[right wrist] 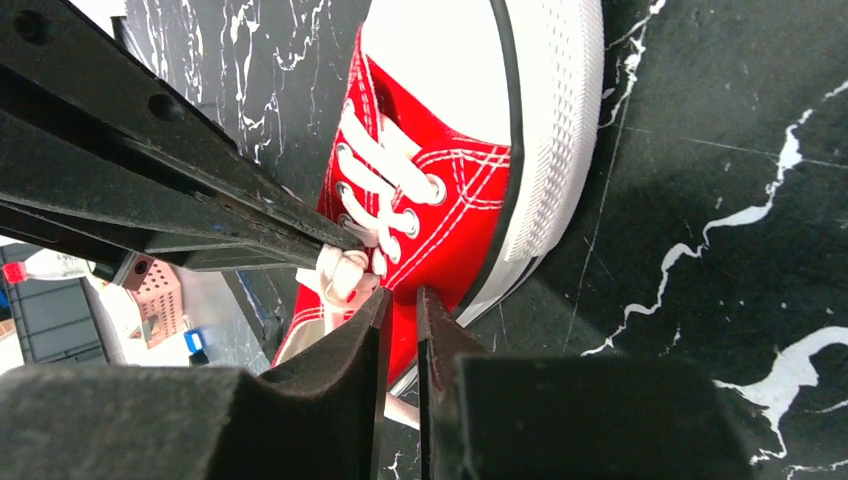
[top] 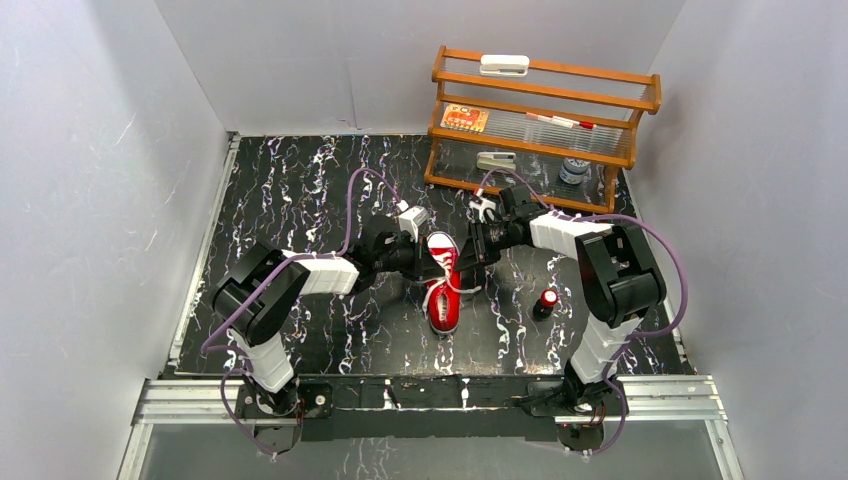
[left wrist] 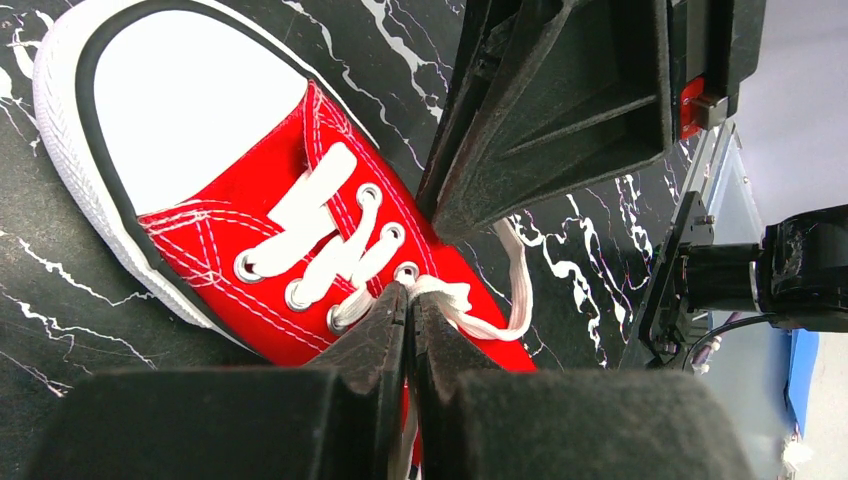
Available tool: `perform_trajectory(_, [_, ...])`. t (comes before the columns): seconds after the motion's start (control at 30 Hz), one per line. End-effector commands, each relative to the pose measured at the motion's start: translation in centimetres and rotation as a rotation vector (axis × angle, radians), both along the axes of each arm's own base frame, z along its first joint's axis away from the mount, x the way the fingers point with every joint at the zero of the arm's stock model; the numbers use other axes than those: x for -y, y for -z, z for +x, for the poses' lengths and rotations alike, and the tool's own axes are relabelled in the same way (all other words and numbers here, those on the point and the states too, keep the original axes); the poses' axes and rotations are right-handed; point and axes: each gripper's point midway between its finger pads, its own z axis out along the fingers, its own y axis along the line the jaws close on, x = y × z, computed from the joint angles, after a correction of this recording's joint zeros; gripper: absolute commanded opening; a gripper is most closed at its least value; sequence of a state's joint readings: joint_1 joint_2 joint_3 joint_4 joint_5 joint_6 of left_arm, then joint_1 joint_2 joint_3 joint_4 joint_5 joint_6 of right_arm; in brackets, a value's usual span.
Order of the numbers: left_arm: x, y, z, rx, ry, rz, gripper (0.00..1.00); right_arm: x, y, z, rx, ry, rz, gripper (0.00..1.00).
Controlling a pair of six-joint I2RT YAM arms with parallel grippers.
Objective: Tie the shoes
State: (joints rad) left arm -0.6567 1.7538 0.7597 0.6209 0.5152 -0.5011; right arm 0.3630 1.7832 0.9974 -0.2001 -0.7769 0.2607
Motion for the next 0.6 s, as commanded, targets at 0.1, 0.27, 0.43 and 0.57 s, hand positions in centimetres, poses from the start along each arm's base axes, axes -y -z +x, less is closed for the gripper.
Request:
perform_trajectory(0.1, [0.3, -2.5, 0.2, 0.061, 0.003, -0.049, 0.00, -2.1, -2.2, 0.4, 0.055, -0.068, 0.087, 0.22])
perform_trajectory(0.27, [0.5, -2.9, 0.3, 0.067, 0.009, -0.056, 0.00, -2.4, -2.5, -0.1, 0.067, -0.072, 0.077, 0.22])
perform_trajectory(0.43, [0.5, -3.1, 0.2, 0.069, 0.013, -0.060, 0.00, -2.7, -3.2, -0.5, 0.069, -0.074, 0.105, 0.22])
perform_trajectory(0.57, [0.4, -3.0, 0.0, 0.065, 0.019, -0.055, 0.00, -2.9, -3.9, -0.8, 0.079, -0.082, 0.131, 0.25])
